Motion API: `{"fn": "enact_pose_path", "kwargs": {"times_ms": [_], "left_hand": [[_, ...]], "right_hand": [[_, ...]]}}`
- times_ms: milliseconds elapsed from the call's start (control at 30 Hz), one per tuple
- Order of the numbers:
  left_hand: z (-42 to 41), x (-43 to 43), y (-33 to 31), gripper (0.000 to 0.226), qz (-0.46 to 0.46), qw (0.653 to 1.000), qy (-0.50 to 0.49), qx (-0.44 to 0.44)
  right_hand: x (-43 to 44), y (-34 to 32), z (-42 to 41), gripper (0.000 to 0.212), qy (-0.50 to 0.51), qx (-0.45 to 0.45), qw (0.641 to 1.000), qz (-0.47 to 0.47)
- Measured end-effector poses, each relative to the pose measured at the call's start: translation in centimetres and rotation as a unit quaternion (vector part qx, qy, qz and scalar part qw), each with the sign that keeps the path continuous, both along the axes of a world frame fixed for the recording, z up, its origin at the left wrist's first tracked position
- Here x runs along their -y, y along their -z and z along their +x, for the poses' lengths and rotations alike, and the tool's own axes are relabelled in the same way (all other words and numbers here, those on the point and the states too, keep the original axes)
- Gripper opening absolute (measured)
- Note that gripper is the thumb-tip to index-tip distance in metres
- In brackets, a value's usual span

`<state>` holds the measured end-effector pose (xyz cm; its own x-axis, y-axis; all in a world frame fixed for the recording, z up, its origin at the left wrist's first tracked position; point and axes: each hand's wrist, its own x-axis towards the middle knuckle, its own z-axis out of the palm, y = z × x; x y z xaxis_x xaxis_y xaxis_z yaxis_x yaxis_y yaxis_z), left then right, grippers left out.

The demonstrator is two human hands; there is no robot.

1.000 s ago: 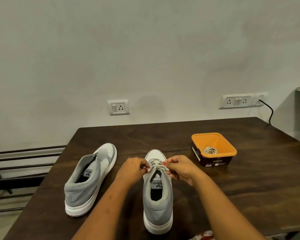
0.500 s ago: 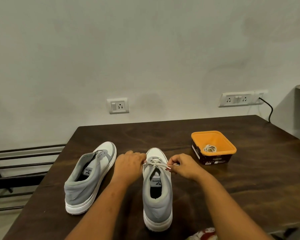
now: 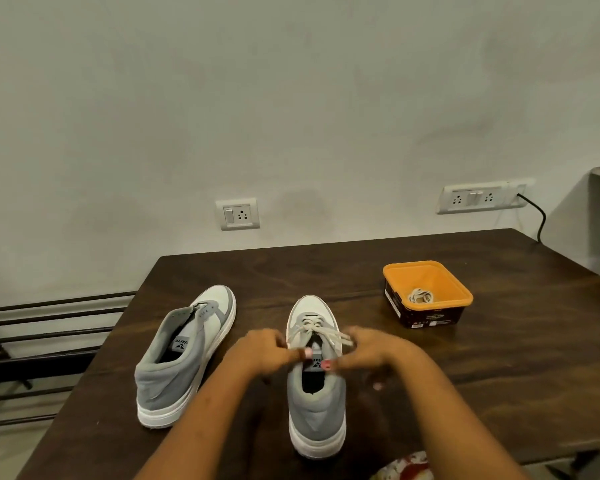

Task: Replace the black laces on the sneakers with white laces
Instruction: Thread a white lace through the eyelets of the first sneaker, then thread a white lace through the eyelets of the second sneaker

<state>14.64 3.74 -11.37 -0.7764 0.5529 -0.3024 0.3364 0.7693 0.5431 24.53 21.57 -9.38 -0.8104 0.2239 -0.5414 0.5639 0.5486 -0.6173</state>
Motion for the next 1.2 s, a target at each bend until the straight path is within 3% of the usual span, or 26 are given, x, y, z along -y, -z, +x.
{"fn": "enact_pose_path", "kwargs": {"times_ms": [67,100,200,300,367,733,867,1033,1200], "left_hand": [[1.3,-0.6,-0.2,0.047,-0.063,0.993,0.017,0.099],[1.8,-1.1,0.0,0.042,-0.088,0.991,0.020,0.095],[2.7,-2.6,0.8,0.037,-0.124,0.991,-0.012,-0.039],[2.7,-3.7,0.8,0.035,-0.079,0.991,-0.063,-0.083],[2.4,-4.4,0.7,0.035,-0.055,0.991,-0.085,-0.089],[-0.3,-8.5,1.2,0.038,-0.015,0.985,-0.095,-0.140],[-0.5,-8.8,0.9,0.035,0.042,0.976,-0.115,-0.179],[0.4,-10.9,-0.6,0.034,0.124,0.938,-0.027,-0.322],[2.1,-16.3,-0.7,0.035,0.131,0.931,0.058,-0.336]], "right_hand": [[1.7,-0.1,0.0,0.070,0.008,0.088,0.996,-0.004],[2.3,0.1,-0.3,0.064,0.023,0.088,0.996,0.013],[3.2,1.4,-1.3,0.037,0.081,0.019,0.993,0.088],[2.8,1.4,-1.8,0.031,0.105,-0.043,0.974,0.195],[2.4,1.0,-2.1,0.030,0.122,-0.064,0.966,0.218],[-1.5,2.5,-4.9,0.029,0.162,-0.109,0.960,0.201],[-3.3,2.7,-5.2,0.035,0.152,-0.115,0.969,0.160],[-8.0,1.1,-4.8,0.028,0.264,-0.190,0.923,0.204],[-13.0,1.6,-5.4,0.032,0.239,-0.089,0.923,0.288]]}}
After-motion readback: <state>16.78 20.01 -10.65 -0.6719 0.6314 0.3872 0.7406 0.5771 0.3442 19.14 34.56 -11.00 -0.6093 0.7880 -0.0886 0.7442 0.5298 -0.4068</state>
